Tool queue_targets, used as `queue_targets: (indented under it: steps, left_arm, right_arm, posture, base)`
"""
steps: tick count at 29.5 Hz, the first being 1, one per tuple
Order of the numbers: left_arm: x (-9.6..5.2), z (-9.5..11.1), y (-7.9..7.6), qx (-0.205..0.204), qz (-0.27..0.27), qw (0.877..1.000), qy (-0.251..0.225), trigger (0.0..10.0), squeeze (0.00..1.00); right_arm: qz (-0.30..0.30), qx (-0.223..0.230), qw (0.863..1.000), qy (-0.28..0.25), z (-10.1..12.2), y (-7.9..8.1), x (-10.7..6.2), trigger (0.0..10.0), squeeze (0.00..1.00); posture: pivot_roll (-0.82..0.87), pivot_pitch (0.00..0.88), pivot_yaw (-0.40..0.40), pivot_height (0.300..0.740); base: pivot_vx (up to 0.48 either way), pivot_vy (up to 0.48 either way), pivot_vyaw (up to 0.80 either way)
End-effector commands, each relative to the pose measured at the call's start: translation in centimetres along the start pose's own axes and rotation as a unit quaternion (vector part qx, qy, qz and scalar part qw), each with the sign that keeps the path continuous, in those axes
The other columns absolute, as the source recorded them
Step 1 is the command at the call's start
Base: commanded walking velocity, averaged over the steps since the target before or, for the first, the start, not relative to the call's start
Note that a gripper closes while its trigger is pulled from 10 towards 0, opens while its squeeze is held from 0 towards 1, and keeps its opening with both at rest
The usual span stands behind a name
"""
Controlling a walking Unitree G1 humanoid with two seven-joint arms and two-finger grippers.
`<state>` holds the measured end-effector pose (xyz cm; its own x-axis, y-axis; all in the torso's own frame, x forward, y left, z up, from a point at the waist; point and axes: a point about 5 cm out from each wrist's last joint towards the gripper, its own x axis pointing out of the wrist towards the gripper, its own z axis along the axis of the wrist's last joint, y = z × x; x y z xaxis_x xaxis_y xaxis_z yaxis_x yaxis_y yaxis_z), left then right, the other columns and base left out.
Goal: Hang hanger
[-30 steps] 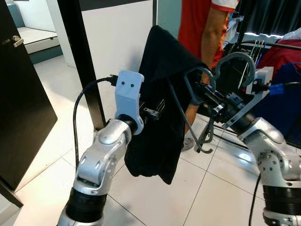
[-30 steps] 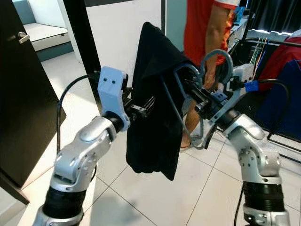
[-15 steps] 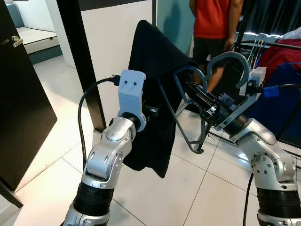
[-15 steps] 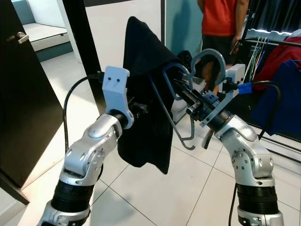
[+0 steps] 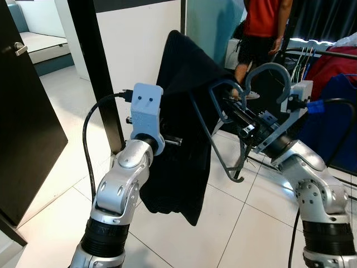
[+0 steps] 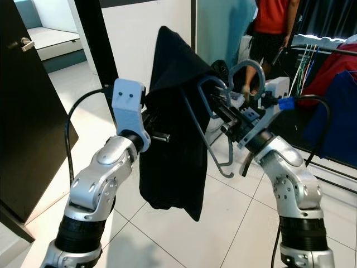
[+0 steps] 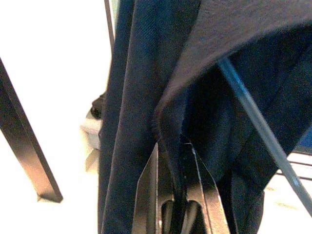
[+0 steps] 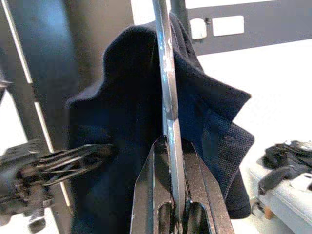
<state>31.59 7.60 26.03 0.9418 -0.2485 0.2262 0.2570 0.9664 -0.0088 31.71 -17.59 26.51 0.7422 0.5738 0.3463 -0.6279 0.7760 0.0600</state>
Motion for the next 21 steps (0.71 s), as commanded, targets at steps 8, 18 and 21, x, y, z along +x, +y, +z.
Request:
queue_targets:
  steps: [8,18,21]
  left_arm:
    - [-0.6,3.5,-2.8,-0.136,-0.112,0.982,-0.072,0.0,0.00]
    - [-3.1,7.9,-5.7,-0.259,-0.311,0.903,-0.146,1.3,0.00]
    - [-3.0,7.0,-5.2,-0.248,-0.304,0.911,-0.129,1.5,0.00]
  right_arm:
    - [-0.068,-0.015,0.998,0.004,0.1,-1.6,0.3,0.0,0.00]
    - [-0.188,0.004,0.974,0.127,-4.1,-3.4,0.7,0.0,0.00]
    - [-0.218,0.025,0.965,0.141,-4.9,-3.6,0.8,0.0,0.00]
  posture:
    - [-0.04,0.000,-0.011,0.740]
    - [-0.02,0.000,-0.020,0.740]
    - [-0.02,0.000,-0.015,0.740]
  base:
    - [0.000,0.000,0.00]
    - [0.000,0.000,0.00]
    - [0.000,0.000,0.00]
